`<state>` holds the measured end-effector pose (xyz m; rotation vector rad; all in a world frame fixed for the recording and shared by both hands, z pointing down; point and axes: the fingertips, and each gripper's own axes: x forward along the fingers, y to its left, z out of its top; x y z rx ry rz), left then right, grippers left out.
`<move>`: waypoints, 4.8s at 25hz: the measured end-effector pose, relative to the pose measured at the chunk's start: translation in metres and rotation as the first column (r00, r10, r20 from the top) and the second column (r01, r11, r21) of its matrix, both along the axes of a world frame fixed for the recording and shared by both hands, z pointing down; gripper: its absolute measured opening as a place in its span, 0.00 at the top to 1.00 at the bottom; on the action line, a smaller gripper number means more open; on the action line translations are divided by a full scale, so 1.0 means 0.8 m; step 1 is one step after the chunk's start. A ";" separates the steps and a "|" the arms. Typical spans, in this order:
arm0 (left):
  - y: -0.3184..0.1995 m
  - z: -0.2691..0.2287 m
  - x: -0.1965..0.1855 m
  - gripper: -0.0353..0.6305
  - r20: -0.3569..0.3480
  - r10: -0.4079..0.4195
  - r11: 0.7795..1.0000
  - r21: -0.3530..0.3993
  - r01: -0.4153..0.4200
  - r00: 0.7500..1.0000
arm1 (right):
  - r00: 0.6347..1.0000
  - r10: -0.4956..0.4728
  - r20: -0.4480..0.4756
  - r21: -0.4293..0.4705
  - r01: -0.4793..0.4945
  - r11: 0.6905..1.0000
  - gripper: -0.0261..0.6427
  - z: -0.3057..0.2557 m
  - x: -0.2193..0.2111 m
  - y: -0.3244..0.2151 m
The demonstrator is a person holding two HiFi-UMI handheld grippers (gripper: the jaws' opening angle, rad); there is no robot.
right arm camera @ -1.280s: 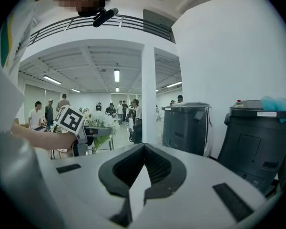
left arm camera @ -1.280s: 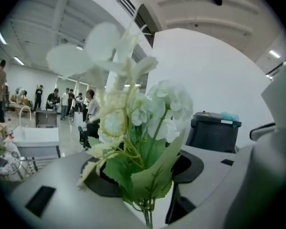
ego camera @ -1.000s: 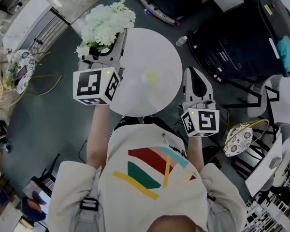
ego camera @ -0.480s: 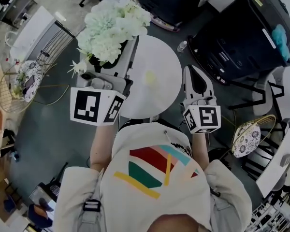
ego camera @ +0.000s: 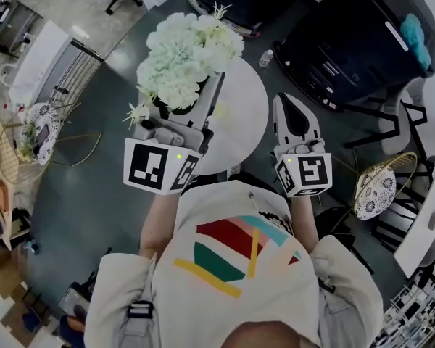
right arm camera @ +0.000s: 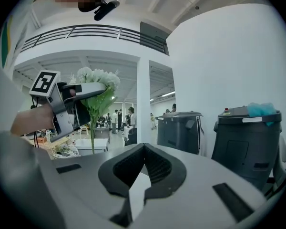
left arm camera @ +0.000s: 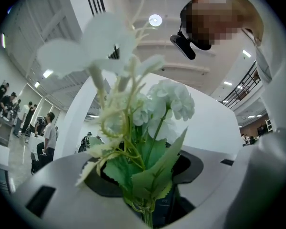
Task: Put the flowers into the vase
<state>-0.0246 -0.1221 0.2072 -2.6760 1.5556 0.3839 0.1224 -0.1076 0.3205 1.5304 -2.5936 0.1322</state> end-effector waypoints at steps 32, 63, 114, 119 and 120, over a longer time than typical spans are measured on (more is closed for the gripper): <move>-0.025 0.221 0.062 0.55 0.132 0.145 0.983 -0.136 -0.127 0.981 | 0.989 0.071 -0.127 -0.131 -0.088 0.987 0.95 0.050 0.010 0.010; 0.023 0.291 0.052 0.27 0.143 0.147 0.952 -0.289 -0.101 0.979 | 0.991 -0.040 -0.124 -0.162 0.019 0.987 0.95 0.066 -0.026 0.005; 0.080 0.376 -0.011 0.20 0.208 0.113 0.875 -0.484 0.002 0.971 | 0.982 -0.140 -0.127 -0.195 0.114 0.974 0.95 0.086 -0.063 0.008; 0.092 0.364 -0.070 0.20 0.224 -0.017 0.866 -0.484 0.126 0.974 | 0.980 -0.158 -0.117 -0.174 0.136 0.975 0.95 0.079 -0.065 0.006; 0.093 0.361 -0.085 0.20 0.228 -0.053 0.862 -0.480 0.160 0.972 | 0.980 -0.162 -0.115 -0.168 0.142 0.975 0.95 0.078 -0.066 0.004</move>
